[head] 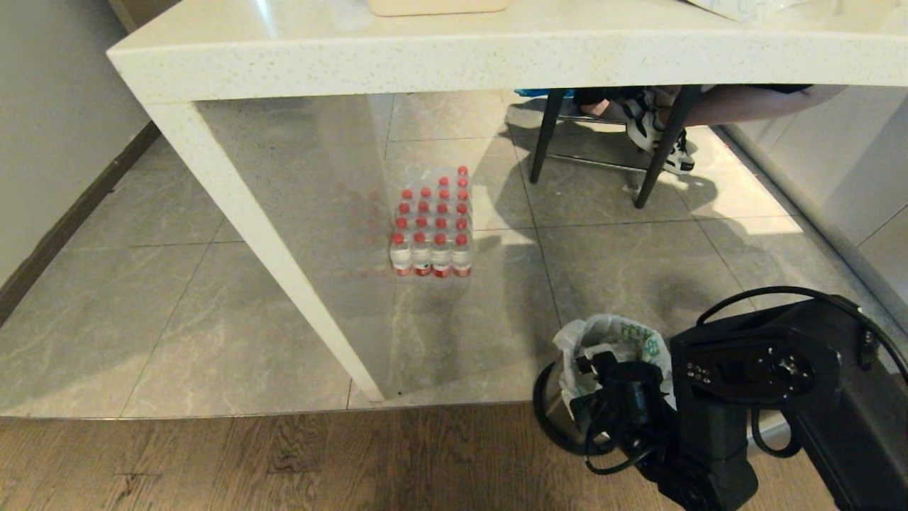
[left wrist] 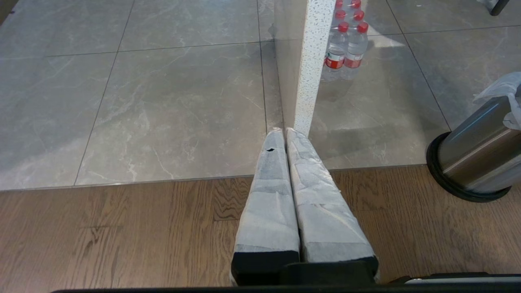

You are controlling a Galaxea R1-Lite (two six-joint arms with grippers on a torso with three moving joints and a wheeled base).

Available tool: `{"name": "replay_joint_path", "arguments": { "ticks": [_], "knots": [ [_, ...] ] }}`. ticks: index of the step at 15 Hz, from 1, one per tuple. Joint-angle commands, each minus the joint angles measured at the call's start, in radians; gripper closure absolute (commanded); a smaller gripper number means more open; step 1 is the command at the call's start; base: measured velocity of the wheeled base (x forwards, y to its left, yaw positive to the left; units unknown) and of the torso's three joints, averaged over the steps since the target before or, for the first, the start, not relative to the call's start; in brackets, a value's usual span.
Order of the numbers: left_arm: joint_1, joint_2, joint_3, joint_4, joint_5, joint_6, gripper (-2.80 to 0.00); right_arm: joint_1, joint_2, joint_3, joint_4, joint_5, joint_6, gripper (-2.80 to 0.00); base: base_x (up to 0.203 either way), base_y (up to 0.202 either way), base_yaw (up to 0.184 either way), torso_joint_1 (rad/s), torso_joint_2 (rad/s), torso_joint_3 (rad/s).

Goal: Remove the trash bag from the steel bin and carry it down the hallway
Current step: Pick up the trash bag

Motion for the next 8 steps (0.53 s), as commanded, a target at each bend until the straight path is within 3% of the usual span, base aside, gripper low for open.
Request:
{"name": "replay_joint_path", "arguments": {
  "ticks": [1,8],
  "knots": [
    [0.0,0.0,0.0,0.0,0.0,-0.001,0.0,0.001,0.013,0.002,-0.021,-0.003,-0.004,-2.8,0.0,0.0,0.0,0.0,0.0,0.0],
    [0.0,0.0,0.0,0.0,0.0,0.0,0.0,-0.011,0.007,0.027,-0.034,-0.032,-0.05,-2.8,0.0,0.0,0.0,0.0,0.0,0.0]
  ]
}}
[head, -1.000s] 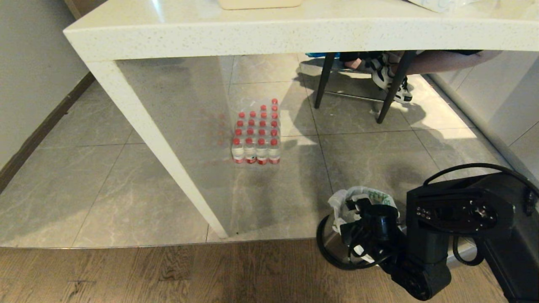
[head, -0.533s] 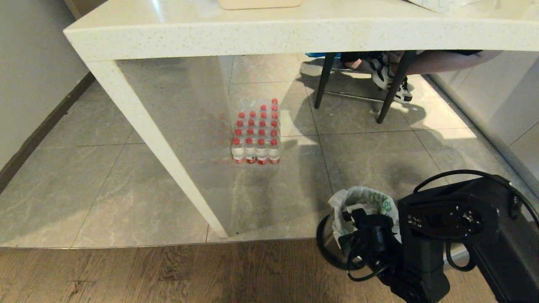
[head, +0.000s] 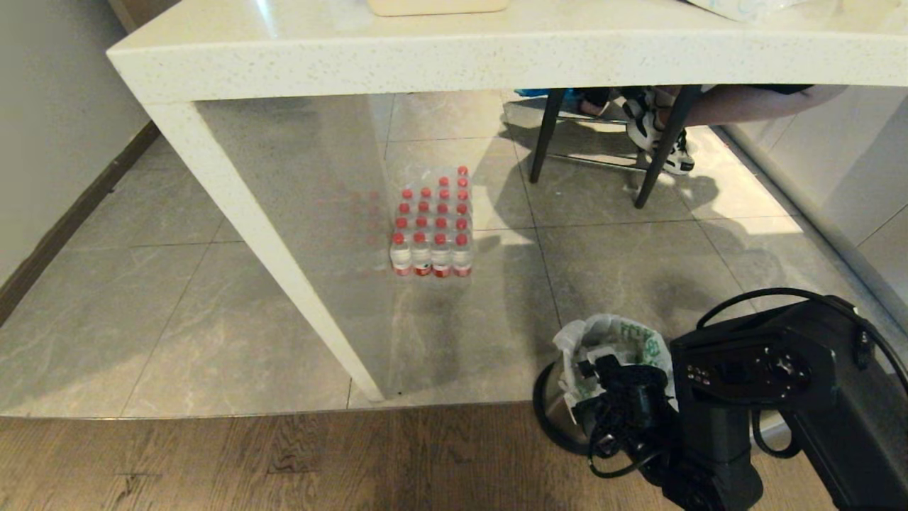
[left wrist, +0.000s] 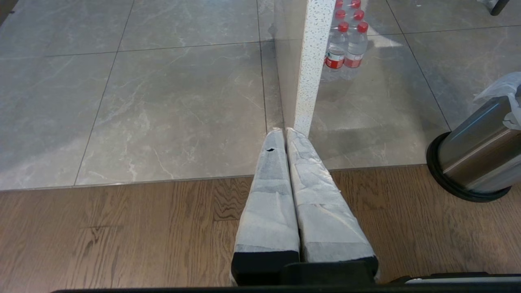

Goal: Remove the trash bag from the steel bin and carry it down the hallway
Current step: Pick up the trash bag

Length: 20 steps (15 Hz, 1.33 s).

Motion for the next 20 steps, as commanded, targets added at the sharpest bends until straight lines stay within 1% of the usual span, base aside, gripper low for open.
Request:
{"name": "replay_joint_path", "arguments": {
  "ticks": [1,3,4,6,10,13,15,20],
  "knots": [
    [0.0,0.0,0.0,0.0,0.0,-0.001,0.0,-0.001,-0.001,0.005,-0.009,-0.002,-0.014,-2.8,0.0,0.0,0.0,0.0,0.0,0.0],
    [0.0,0.0,0.0,0.0,0.0,0.0,0.0,-0.015,-0.002,0.013,-0.009,-0.016,-0.06,-2.8,0.0,0.0,0.0,0.0,0.0,0.0],
    [0.0,0.0,0.0,0.0,0.0,0.0,0.0,-0.018,-0.002,0.014,-0.009,-0.032,-0.067,-2.8,0.0,0.0,0.0,0.0,0.0,0.0],
    [0.0,0.0,0.0,0.0,0.0,-0.001,0.0,-0.021,0.006,0.022,-0.011,-0.031,-0.059,-2.8,0.0,0.0,0.0,0.0,0.0,0.0],
    [0.0,0.0,0.0,0.0,0.0,0.0,0.0,-0.02,0.026,0.029,-0.061,-0.025,-0.058,-2.8,0.0,0.0,0.0,0.0,0.0,0.0],
    [0.0,0.0,0.0,-0.001,0.0,0.0,0.0,-0.02,0.045,0.033,-0.062,-0.02,-0.058,-2.8,0.0,0.0,0.0,0.0,0.0,0.0],
    [0.0,0.0,0.0,0.0,0.0,0.0,0.0,-0.02,0.052,0.036,-0.062,0.003,-0.055,-2.8,0.0,0.0,0.0,0.0,0.0,0.0],
    [0.0,0.0,0.0,0.0,0.0,0.0,0.0,-0.02,0.053,0.036,-0.062,0.006,-0.04,-2.8,0.0,0.0,0.0,0.0,0.0,0.0]
  ]
}}
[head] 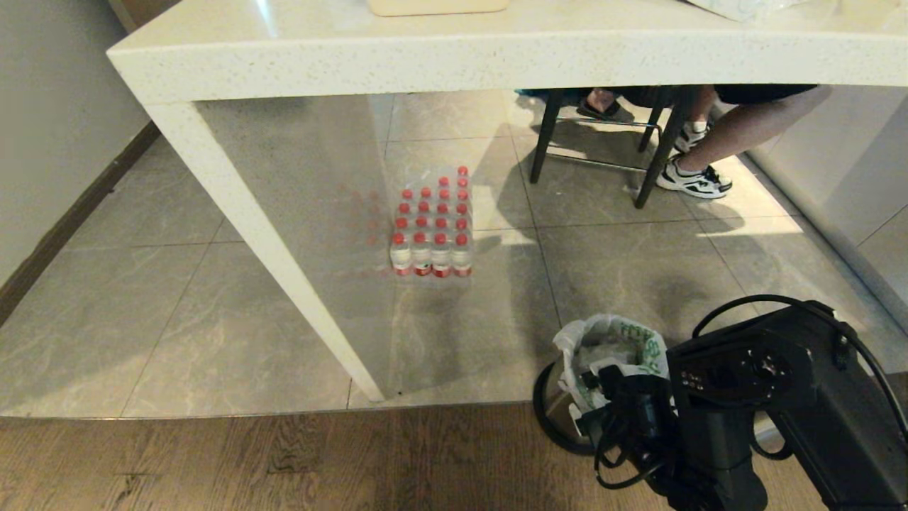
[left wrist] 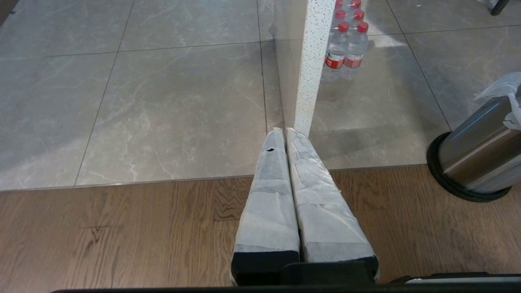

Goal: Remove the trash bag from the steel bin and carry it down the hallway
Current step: Pick up the trash bag

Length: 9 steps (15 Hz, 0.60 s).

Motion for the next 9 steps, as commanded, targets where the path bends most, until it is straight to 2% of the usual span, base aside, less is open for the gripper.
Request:
{"name": "replay_joint_path", "arguments": {
  "ticks": [1,9],
  "knots": [
    [0.0,0.0,0.0,-0.001,-0.001,0.008,0.0,0.001,0.001,0.0,-0.008,-0.002,-0.003,-2.8,0.0,0.0,0.0,0.0,0.0,0.0],
    [0.0,0.0,0.0,-0.001,0.001,0.005,0.0,0.001,0.0,-0.008,-0.008,0.003,-0.006,-2.8,0.0,0.0,0.0,0.0,0.0,0.0]
  ]
}}
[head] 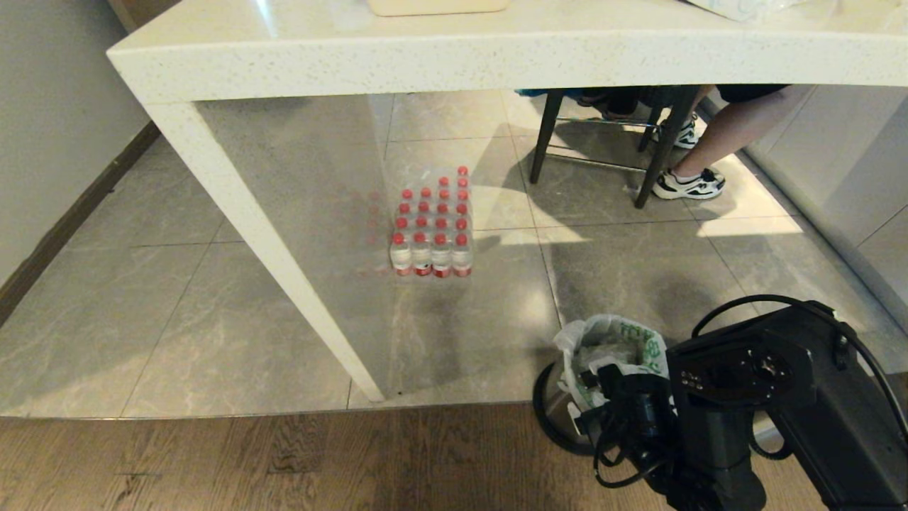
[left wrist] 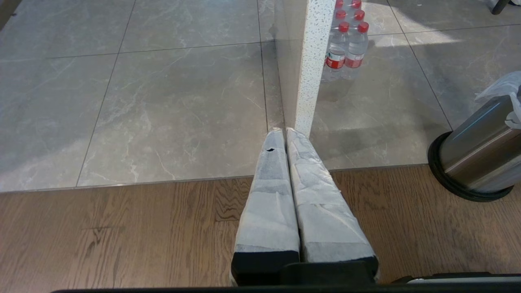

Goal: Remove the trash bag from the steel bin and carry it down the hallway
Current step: Pick up the trash bag

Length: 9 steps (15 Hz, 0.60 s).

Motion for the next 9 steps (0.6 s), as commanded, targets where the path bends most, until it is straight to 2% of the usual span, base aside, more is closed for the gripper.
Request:
{"name": "replay_joint_path", "arguments": {
  "ticks": [1,9],
  "knots": [
    [0.0,0.0,0.0,0.0,0.0,-0.001,0.0,0.002,0.001,-0.001,-0.008,-0.002,-0.002,-2.8,0.0,0.0,0.0,0.0,0.0,0.0],
    [0.0,0.0,0.0,0.002,0.0,-0.005,0.0,0.0,-0.009,0.004,-0.008,-0.001,0.001,-2.8,0.0,0.0,0.0,0.001,0.0,-0.028]
  ]
}}
